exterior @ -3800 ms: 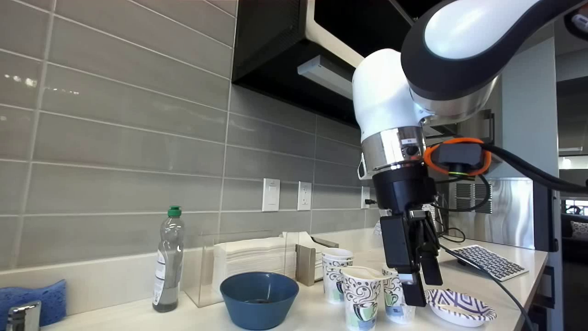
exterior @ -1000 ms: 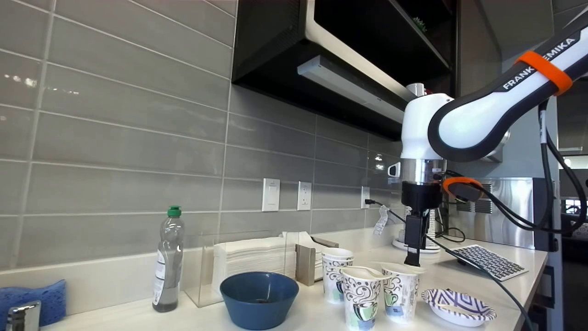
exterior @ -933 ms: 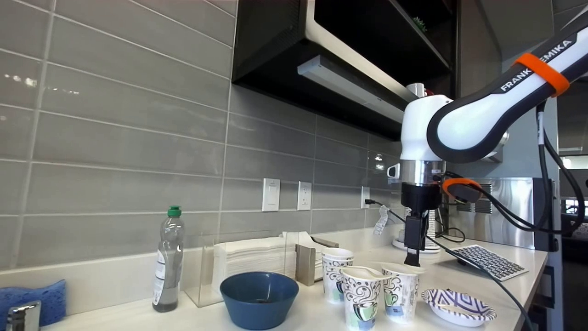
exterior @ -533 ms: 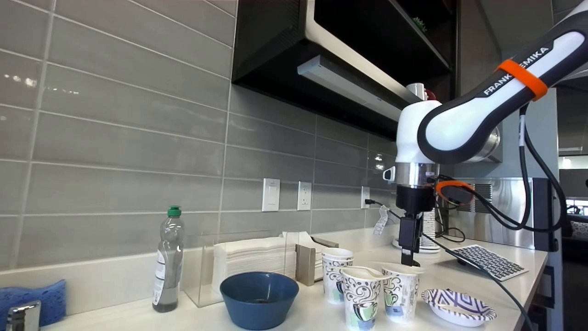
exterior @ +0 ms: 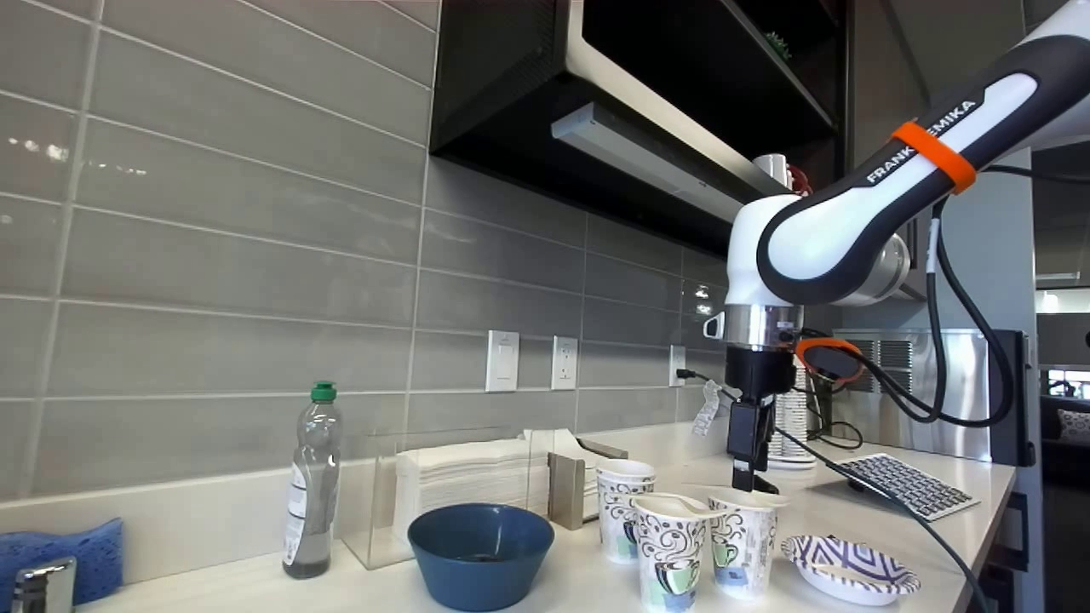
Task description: Pick up the plastic spoon from the paper cup on the right and put it on the kitchen counter, pick up the plastic spoon from the paper cup on the left and put it on the paper cup on the right, pick up the plastic spoon on the kitchen counter and put it on the paper cup to the left
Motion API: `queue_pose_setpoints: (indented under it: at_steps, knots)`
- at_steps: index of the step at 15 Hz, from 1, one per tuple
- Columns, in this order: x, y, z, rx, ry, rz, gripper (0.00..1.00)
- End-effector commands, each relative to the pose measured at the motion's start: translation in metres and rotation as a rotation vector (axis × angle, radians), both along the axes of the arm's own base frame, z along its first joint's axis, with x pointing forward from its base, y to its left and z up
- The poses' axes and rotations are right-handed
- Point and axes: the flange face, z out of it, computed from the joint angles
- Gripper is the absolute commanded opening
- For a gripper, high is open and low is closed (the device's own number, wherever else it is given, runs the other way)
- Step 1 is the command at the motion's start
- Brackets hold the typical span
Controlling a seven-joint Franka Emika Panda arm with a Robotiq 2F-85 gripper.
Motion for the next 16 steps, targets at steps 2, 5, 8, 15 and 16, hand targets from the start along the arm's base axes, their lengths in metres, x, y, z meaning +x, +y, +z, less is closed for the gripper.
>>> queue_pose_setpoints:
  at_steps: [2,5,8,15,16]
  knots:
    - [0.0127,-0.0046,-0.0012,0.022,-0.002,0.003,0.87]
    - [0.0146,-0.0062,-0.0035,0.021,0.002,-0.001,0.84]
    - [0.0163,-0.0069,-0.0059,0.022,0.004,-0.003,0.77]
    - [0.0193,-0.0112,-0.0073,0.017,0.004,-0.01,0.63]
    - [0.0194,-0.0119,-0.0073,0.017,0.004,-0.011,0.63]
